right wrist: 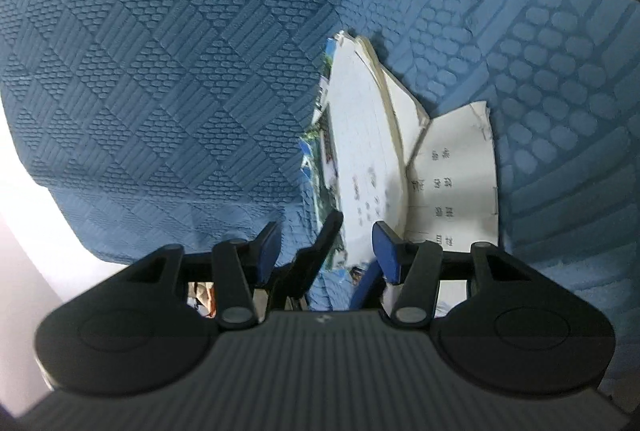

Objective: Organize objects
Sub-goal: 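Move both grippers down to the edge of the scenic postcards, then close both grippers on the postcards' edge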

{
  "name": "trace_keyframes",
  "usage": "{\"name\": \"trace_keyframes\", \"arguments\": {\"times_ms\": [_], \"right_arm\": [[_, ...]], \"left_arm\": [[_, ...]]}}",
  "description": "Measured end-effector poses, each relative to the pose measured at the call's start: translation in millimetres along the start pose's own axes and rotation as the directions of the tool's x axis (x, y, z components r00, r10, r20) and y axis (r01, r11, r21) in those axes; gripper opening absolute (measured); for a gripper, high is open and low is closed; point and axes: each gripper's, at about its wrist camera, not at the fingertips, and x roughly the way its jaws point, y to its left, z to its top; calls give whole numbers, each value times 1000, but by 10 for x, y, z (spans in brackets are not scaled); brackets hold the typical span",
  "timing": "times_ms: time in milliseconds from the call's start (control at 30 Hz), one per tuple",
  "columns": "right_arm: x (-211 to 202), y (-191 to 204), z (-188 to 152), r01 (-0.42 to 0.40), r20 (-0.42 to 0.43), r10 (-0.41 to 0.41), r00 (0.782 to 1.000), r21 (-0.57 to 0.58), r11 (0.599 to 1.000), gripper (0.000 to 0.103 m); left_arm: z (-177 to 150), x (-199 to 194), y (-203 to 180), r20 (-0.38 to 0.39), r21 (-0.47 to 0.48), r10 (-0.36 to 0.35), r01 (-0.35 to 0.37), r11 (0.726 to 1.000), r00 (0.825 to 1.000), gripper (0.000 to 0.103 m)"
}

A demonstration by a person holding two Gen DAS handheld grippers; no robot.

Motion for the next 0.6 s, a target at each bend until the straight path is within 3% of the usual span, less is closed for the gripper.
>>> {"name": "trace_keyframes", "arguments": {"times_ms": [167,600], "right_arm": [[-105,20,35,28,70,-27,997,-7,1000,54],[-63,-39,111,69,77,-68,995,-11,998,54]], "left_arm": [[-10,120,53,13,-31,10,-9,999,1000,6],[-70,-74,-144,-53,26,-37,38,999,998,4]]}}
